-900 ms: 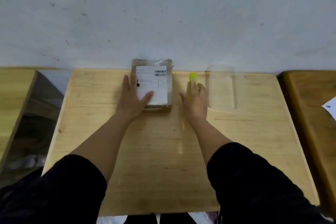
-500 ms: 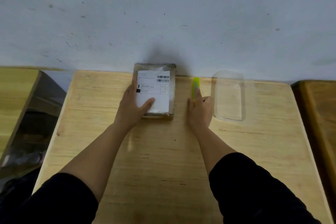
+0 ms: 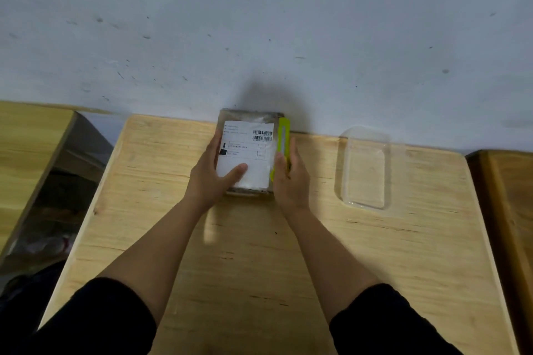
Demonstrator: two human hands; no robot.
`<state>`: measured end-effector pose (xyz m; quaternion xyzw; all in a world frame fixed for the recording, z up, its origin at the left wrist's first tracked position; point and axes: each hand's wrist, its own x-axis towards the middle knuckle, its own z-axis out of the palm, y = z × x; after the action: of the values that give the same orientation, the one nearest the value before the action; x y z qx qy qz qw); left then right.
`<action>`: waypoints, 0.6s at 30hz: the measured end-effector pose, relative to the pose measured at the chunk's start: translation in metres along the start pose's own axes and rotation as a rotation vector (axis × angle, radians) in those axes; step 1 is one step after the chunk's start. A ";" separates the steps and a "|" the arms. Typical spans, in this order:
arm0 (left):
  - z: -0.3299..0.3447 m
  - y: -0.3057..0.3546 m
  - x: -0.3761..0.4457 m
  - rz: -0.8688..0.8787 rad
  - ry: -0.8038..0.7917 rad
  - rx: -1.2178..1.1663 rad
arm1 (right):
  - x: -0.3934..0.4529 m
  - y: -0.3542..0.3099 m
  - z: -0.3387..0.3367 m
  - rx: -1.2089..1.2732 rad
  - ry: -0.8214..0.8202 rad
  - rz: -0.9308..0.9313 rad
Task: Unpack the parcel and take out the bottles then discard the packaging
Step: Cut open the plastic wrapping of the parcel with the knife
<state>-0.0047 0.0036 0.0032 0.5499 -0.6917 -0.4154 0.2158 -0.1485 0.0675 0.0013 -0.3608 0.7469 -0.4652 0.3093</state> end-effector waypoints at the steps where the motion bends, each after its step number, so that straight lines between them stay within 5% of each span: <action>1: 0.000 0.000 0.000 -0.018 0.004 -0.021 | 0.001 0.000 0.002 -0.008 -0.020 -0.001; 18: 0.002 -0.007 -0.038 -0.097 0.004 -0.213 | -0.026 0.001 0.004 0.050 -0.176 0.046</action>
<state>0.0088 0.0398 0.0026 0.5576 -0.6158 -0.4954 0.2539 -0.1310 0.0874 0.0022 -0.3750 0.7133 -0.4428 0.3931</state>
